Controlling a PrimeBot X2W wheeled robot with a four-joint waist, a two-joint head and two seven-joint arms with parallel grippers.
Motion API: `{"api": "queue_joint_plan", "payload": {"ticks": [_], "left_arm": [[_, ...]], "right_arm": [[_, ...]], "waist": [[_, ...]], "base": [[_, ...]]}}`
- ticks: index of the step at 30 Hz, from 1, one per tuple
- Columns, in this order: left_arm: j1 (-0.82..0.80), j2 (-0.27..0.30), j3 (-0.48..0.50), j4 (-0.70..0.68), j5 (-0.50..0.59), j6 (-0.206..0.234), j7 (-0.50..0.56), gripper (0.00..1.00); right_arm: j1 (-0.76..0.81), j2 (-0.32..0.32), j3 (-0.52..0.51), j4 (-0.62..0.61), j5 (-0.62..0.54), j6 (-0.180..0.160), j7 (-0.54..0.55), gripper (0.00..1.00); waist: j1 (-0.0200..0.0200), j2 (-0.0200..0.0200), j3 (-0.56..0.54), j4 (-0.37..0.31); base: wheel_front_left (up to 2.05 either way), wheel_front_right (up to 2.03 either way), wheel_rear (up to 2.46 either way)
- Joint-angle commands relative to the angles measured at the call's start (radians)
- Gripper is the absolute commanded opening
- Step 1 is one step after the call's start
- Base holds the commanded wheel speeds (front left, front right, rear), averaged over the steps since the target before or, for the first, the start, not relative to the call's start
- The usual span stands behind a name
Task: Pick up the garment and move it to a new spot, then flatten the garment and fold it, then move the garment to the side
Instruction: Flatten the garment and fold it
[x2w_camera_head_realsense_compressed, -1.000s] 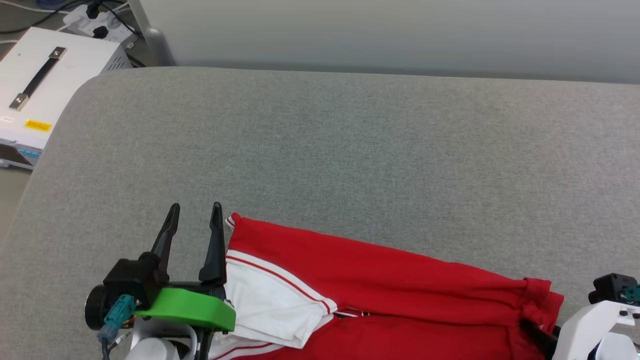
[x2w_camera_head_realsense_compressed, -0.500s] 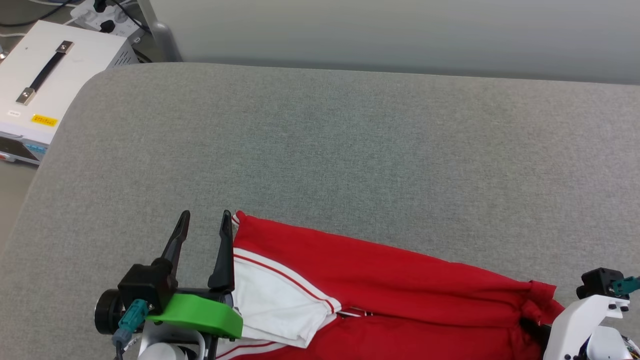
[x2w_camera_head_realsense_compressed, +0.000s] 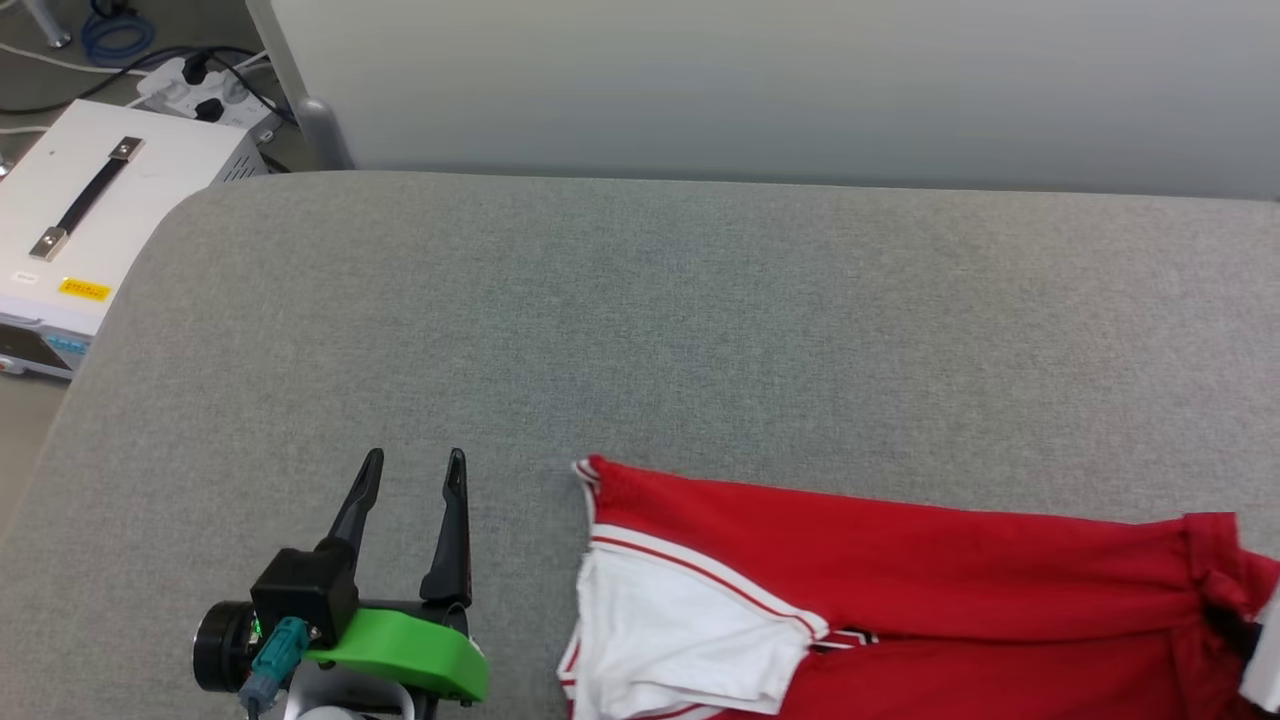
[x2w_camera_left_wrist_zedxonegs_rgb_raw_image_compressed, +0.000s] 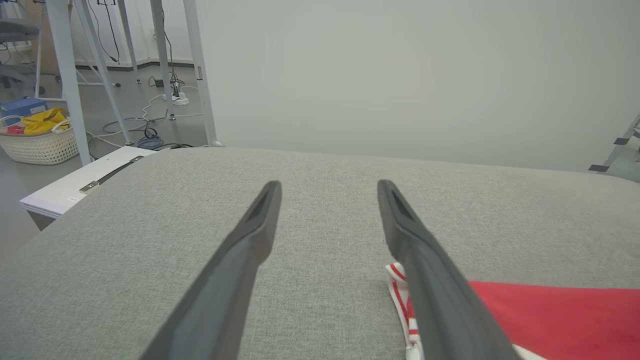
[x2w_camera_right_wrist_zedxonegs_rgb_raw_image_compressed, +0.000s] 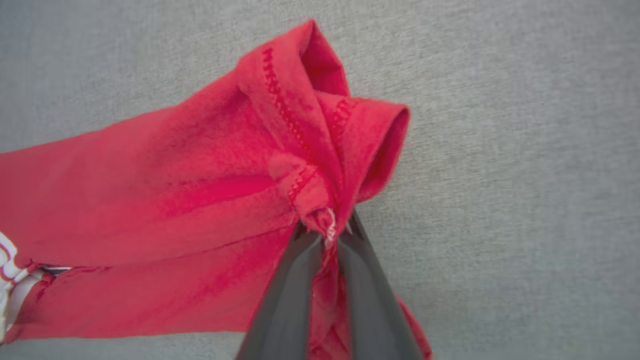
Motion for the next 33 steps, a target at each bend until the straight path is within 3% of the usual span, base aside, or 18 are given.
{"api": "queue_joint_plan", "payload": {"ticks": [1, 5, 9, 16, 20, 25, 33], "left_arm": [[0.014, 0.004, -0.005, 0.002, 0.007, 0.006, -0.001, 1.00], [0.018, 0.008, -0.013, 0.005, 0.009, 0.007, 0.007, 1.00], [0.018, 0.009, -0.016, 0.006, 0.007, 0.009, 0.011, 1.00], [0.010, 0.007, -0.024, 0.010, 0.002, 0.007, 0.015, 1.00], [0.005, 0.008, -0.026, 0.011, 0.000, 0.008, 0.018, 1.00], [-0.013, 0.005, -0.035, 0.013, -0.002, 0.002, 0.021, 1.00], [-0.056, -0.012, -0.051, 0.024, -0.004, -0.011, 0.020, 1.00]], "right_arm": [[-0.005, -0.016, -0.036, 0.002, -0.009, -0.001, 0.013, 0.00], [0.013, -0.039, -0.122, 0.004, -0.012, -0.001, 0.051, 0.00], [0.014, -0.020, -0.157, -0.016, 0.012, -0.001, 0.090, 0.00], [-0.045, 0.166, -0.185, -0.093, 0.275, -0.001, 0.262, 0.00], [-0.066, 0.228, -0.180, -0.129, 0.456, -0.001, 0.371, 0.00], [-0.069, 0.243, -0.095, -0.099, 0.623, -0.001, 0.418, 0.00], [-0.078, 0.244, 0.202, -0.025, 0.779, -0.001, 0.281, 0.00]], "waist": [[0.0000, 0.0000, -0.013, -0.010], [0.0000, 0.0000, -0.022, -0.021], [0.0000, 0.0000, -0.021, -0.028], [0.0000, 0.0000, -0.013, -0.022], [0.0000, 0.0000, -0.009, -0.009], [0.0000, 0.0000, -0.002, 0.022], [0.0000, 0.0000, 0.029, 0.089]], "base": [[0.00, 0.00, 0.00], [0.00, 0.00, 0.00], [0.00, 0.00, 0.00], [0.00, 0.00, 0.00], [0.00, 0.00, 0.00], [0.00, 0.00, 0.00], [0.00, 0.00, 0.00]]}}
